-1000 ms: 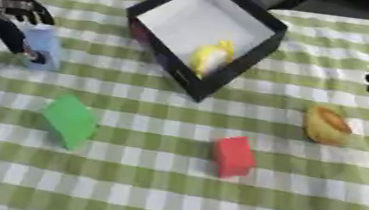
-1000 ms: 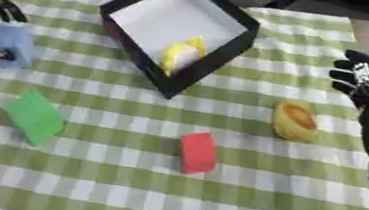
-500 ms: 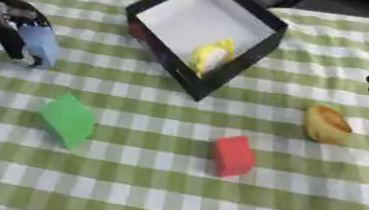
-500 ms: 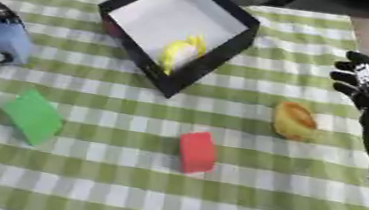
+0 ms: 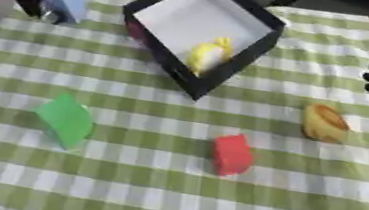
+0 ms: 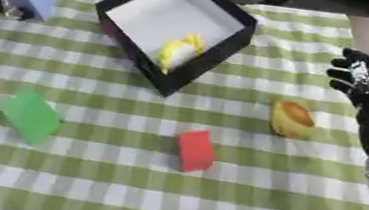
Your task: Pick up objects on the table and place them in the box.
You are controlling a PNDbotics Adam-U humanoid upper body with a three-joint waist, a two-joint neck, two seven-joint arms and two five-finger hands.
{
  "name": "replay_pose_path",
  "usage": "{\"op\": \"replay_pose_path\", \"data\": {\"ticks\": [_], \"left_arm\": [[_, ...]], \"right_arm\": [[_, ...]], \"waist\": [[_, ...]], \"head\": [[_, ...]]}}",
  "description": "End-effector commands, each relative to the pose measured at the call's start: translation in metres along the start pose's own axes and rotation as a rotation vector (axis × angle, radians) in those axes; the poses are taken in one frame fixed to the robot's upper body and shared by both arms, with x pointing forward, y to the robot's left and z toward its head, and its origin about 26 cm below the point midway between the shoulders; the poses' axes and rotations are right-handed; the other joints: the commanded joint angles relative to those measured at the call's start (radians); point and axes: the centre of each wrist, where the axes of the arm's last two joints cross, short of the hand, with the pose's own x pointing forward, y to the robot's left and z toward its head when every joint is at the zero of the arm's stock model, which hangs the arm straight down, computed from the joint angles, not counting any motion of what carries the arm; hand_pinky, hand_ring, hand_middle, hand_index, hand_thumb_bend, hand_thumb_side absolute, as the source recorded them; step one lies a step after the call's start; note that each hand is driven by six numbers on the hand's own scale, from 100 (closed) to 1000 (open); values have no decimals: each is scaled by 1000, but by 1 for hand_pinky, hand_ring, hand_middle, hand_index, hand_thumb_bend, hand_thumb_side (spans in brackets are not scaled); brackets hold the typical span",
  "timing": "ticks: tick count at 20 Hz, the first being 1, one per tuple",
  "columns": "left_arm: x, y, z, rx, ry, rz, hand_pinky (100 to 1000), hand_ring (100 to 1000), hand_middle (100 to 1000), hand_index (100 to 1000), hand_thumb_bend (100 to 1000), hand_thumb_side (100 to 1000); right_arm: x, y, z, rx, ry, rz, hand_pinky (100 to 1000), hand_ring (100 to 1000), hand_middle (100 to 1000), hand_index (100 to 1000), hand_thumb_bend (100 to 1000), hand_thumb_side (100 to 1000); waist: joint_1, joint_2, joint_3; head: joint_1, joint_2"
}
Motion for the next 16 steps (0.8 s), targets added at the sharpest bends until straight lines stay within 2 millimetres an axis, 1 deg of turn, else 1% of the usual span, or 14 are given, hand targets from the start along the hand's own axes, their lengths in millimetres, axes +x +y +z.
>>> {"op": "replay_pose_path", "data": {"ticks": [1, 4, 7, 11, 13, 16], "left_arm": [[27, 27, 6, 43, -65, -48, 826, 784, 718, 725, 100, 100], [49, 36, -1, 43, -103, -87, 825, 784, 719, 728, 117, 100], [65, 42, -8, 50, -125, -108, 825, 784, 720, 728, 126, 100], [74, 43, -20, 59, -128, -108, 825, 783, 720, 728, 131, 100], [75, 42, -26, 71, -112, -103, 824, 783, 720, 728, 140, 100], [76, 38, -37, 92, -90, -89, 823, 781, 718, 726, 126, 100]], "right_arm": [[12, -6, -4, 5, -40, 23, 829, 774, 711, 820, 100, 658], [14, -4, -6, 12, -48, 19, 829, 774, 711, 820, 100, 656], [18, -1, -9, 28, -62, 10, 829, 775, 711, 821, 100, 655], [26, 6, -16, 61, -94, -6, 830, 775, 712, 821, 100, 645], [30, 9, -19, 79, -107, -11, 830, 775, 712, 821, 100, 633], [35, 16, -23, 105, -121, -22, 830, 775, 712, 821, 100, 633]], "waist": [[2, -32, -4], [3, -33, -17], [6, -30, -43], [11, -18, -93], [16, -7, -117], [23, 9, -151]], "head": [[-11, 1], [-9, -6], [2, -17], [27, -36], [44, -44], [70, -55]]}}
